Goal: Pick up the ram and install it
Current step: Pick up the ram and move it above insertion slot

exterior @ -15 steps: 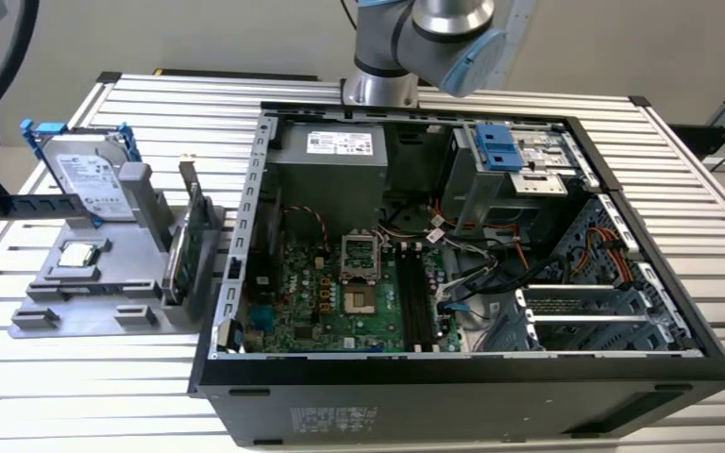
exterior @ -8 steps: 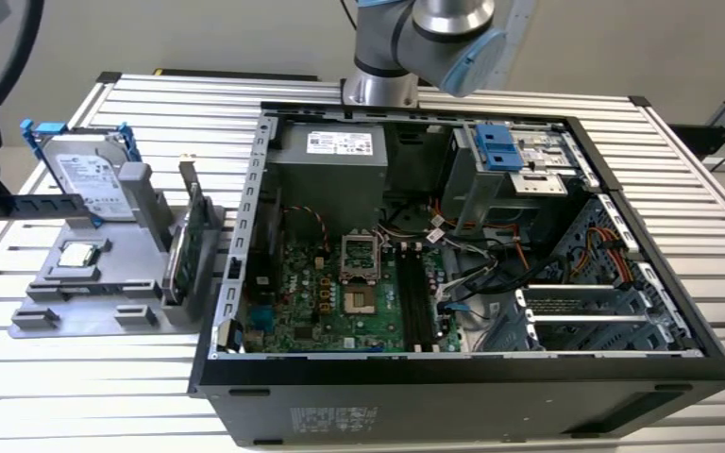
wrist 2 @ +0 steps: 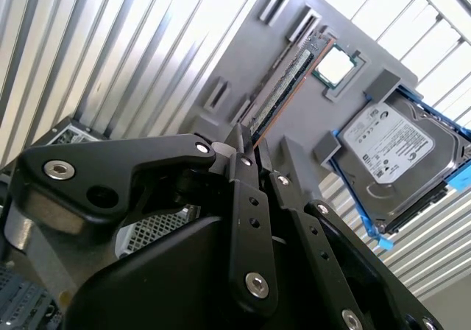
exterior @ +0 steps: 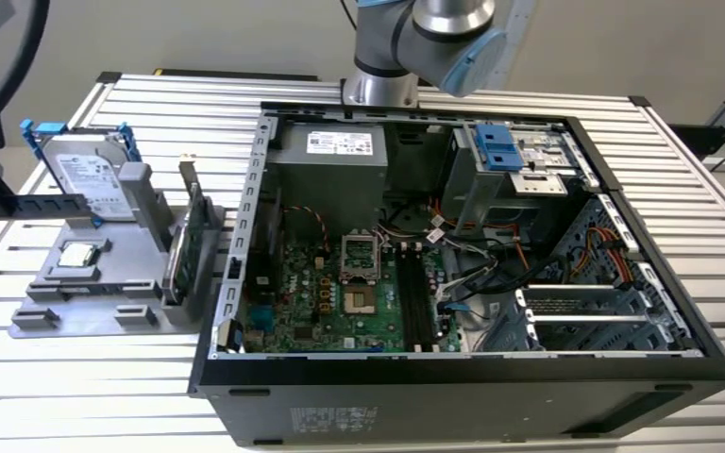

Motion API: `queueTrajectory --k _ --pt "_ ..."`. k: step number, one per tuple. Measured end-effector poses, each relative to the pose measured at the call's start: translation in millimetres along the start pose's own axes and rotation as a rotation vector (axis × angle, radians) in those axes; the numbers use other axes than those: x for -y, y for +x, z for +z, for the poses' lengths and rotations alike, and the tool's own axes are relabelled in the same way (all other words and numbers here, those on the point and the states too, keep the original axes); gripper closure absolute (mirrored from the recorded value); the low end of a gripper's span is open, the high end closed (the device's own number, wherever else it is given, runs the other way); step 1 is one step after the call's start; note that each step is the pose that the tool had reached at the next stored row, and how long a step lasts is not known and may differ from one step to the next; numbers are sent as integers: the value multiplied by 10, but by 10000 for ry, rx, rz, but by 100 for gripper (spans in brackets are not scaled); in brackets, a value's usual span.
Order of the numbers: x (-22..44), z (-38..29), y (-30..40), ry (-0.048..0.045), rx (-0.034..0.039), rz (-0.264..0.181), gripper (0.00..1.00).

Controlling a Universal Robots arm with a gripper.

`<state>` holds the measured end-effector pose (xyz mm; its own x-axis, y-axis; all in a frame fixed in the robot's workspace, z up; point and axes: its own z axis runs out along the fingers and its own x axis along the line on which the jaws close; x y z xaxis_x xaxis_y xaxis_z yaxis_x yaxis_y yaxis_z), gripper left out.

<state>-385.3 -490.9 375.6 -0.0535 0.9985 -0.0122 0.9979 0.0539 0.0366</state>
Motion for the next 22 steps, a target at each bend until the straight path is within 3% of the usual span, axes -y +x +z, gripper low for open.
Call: queueTrajectory --k 22 --pt "-116 5 -6 0 0 1 100"
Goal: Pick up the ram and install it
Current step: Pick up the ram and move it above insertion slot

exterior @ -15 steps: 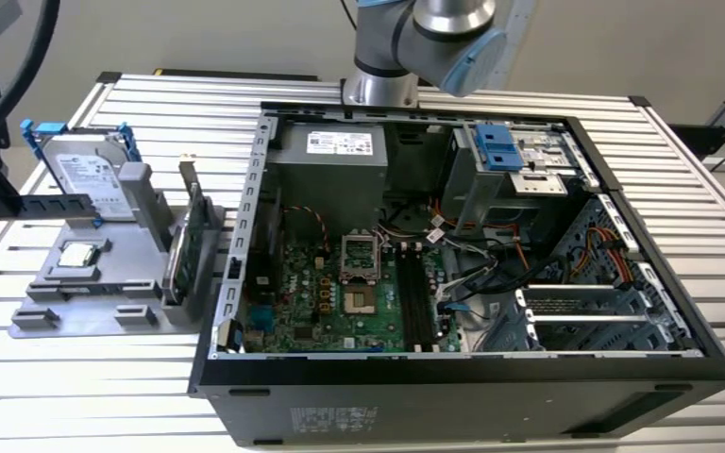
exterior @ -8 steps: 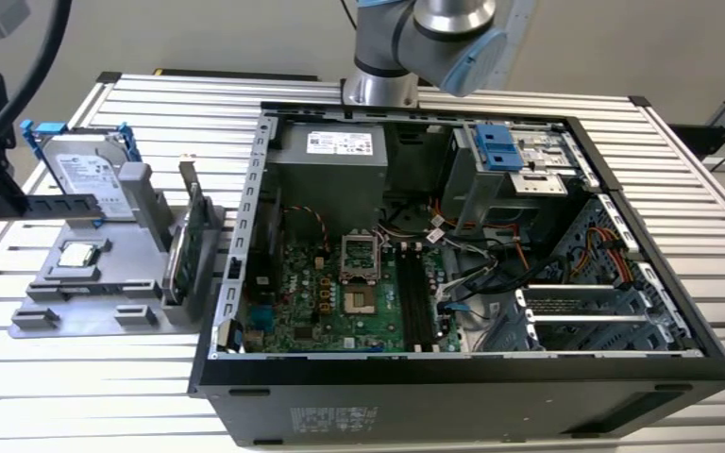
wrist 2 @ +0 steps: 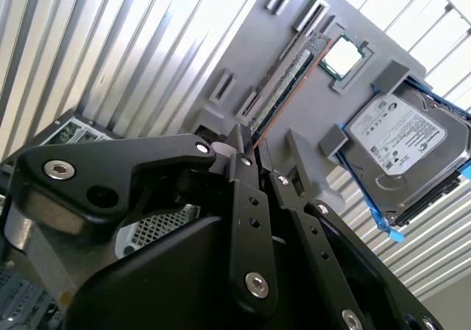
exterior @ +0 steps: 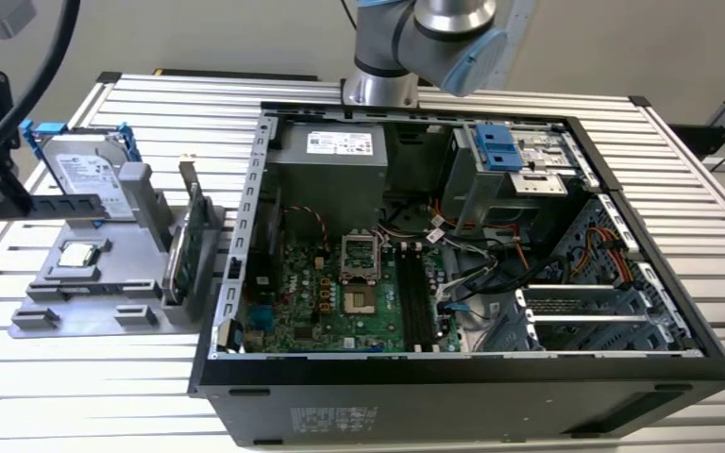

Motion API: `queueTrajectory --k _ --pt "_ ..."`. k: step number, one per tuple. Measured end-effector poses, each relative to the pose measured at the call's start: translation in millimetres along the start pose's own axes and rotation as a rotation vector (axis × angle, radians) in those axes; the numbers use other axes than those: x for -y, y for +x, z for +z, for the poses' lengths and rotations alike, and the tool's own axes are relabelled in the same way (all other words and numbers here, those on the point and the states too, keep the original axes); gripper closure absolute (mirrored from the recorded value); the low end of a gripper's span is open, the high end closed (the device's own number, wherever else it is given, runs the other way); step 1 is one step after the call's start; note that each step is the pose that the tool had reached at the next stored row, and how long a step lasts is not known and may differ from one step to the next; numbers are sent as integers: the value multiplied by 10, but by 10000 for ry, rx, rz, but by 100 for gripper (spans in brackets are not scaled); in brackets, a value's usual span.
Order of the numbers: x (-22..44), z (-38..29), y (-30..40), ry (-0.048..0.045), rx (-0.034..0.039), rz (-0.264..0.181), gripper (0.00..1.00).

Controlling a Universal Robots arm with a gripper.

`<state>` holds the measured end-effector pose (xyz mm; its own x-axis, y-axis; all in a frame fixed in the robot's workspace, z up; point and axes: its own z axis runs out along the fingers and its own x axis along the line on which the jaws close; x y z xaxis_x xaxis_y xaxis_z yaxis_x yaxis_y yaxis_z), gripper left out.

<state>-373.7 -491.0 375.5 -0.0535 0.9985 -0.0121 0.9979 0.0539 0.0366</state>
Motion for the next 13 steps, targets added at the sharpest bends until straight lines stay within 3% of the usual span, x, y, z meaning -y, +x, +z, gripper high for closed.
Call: queueTrajectory --k 13 --pt "-43 1 -3 0 1 0 100"
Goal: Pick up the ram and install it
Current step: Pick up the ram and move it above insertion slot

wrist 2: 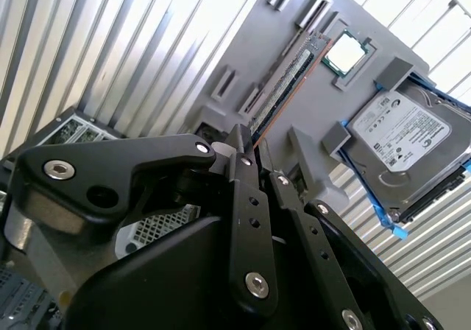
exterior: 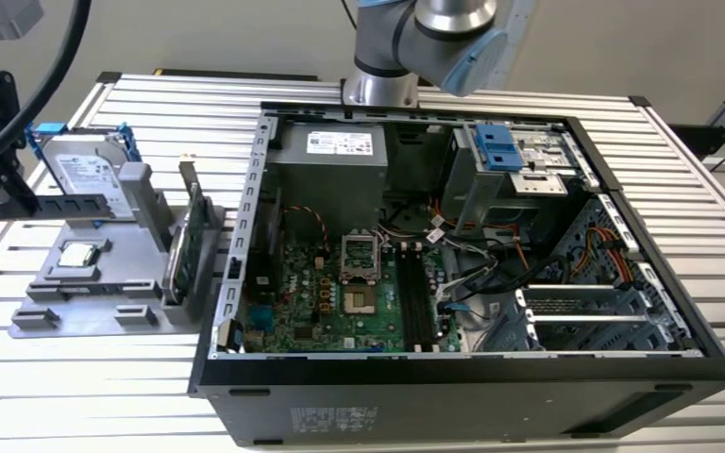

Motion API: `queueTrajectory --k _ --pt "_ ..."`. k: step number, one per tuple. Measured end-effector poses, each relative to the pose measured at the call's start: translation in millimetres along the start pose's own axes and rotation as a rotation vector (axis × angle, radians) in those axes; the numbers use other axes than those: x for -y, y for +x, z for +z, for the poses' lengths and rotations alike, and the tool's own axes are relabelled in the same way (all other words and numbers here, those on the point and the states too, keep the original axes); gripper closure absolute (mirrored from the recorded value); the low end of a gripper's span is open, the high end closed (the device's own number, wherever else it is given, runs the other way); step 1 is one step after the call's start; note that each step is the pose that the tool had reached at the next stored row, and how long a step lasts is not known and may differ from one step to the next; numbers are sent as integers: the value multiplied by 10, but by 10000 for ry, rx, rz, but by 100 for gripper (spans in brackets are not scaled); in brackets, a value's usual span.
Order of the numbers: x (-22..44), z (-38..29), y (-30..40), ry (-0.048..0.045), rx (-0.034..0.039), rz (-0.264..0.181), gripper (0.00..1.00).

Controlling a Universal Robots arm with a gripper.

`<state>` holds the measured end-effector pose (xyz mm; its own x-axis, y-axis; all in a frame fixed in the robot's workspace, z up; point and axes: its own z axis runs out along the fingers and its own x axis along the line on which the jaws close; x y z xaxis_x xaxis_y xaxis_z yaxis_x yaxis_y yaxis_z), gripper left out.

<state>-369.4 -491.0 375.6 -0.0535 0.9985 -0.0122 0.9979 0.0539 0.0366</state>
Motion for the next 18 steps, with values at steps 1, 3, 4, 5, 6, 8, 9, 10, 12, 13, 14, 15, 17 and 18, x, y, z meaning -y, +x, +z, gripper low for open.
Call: queueTrajectory --k 1,3,4,5,6,8,9,10,12,13,14,15,17,18 --pt "-3 0 0 0 0 0 100" --pt "-9 0 0 0 0 0 100" --pt "-11 0 0 1 0 0 100" --pt "-14 0 -1 0 0 0 100" --pt "-17 1 -1 0 0 1 100" --pt "-22 1 -1 1 0 0 100" --pt "-24 0 -1 1 1 0 100" --pt "-26 1 -1 0 0 0 100" --pt "-31 1 -2 0 0 0 100" --pt "-33 0 -1 1 1 0 100" --pt "-35 1 -2 0 0 0 100" --pt "-37 1 -2 1 1 1 100" --pt "-41 1 -2 1 0 0 100" --pt "-43 2 -2 0 0 0 100"
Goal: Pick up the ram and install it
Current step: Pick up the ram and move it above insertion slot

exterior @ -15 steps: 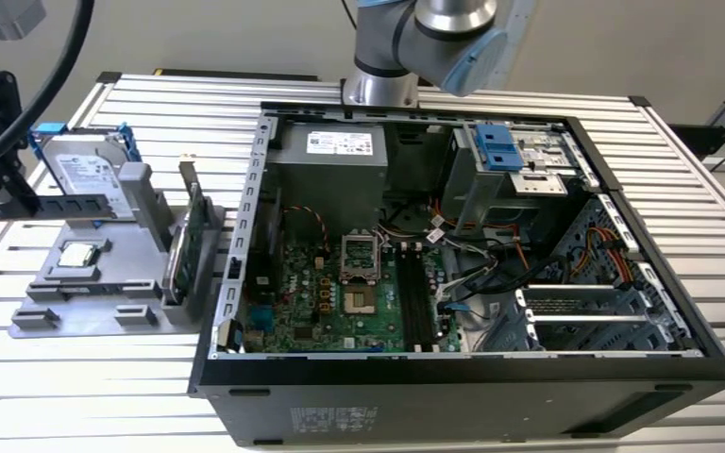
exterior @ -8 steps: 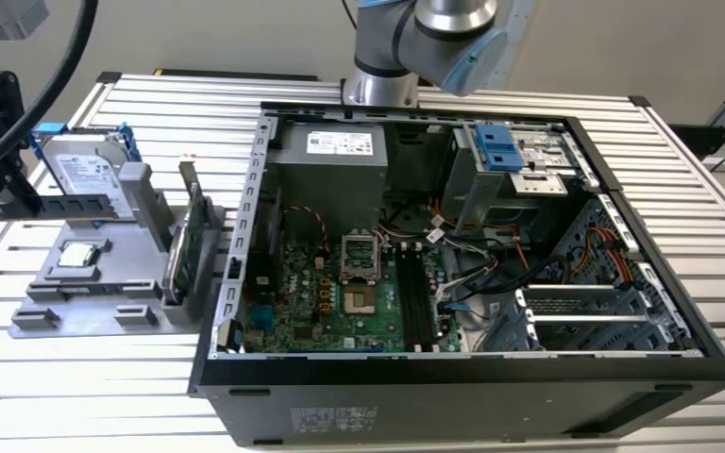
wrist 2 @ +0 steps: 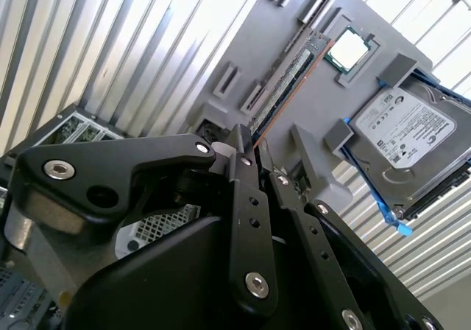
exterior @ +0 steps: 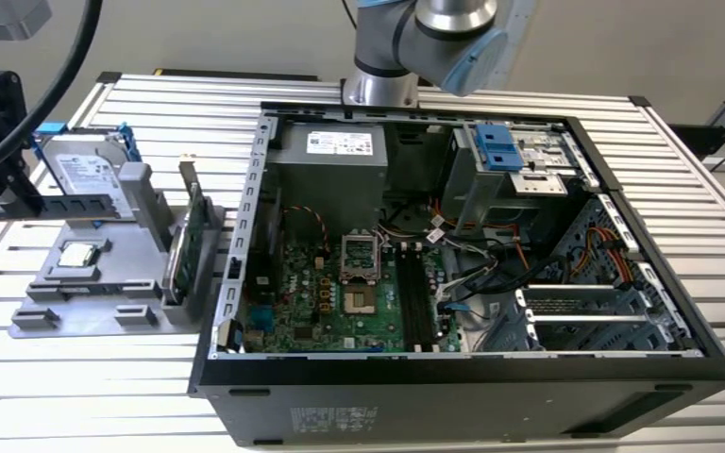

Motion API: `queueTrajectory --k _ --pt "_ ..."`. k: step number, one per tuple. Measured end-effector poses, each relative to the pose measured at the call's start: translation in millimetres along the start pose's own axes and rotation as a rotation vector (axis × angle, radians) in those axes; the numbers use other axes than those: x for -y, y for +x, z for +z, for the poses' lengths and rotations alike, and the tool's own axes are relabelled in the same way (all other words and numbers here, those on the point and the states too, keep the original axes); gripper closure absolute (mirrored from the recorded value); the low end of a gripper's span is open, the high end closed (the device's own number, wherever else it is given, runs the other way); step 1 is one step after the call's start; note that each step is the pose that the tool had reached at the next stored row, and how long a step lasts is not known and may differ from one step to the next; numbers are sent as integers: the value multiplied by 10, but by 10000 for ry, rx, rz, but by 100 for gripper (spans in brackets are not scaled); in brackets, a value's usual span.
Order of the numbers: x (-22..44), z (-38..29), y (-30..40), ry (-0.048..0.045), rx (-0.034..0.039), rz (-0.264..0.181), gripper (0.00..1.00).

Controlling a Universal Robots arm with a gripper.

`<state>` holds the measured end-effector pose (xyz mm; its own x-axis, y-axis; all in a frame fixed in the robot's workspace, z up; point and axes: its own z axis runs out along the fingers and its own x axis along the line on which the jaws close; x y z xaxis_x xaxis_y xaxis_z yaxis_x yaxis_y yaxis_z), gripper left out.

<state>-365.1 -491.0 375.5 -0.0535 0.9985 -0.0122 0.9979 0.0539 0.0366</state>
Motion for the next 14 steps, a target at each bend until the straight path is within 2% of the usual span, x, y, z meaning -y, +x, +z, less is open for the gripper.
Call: queueTrajectory --k 14 --pt "-49 2 -3 -1 0 0 100"
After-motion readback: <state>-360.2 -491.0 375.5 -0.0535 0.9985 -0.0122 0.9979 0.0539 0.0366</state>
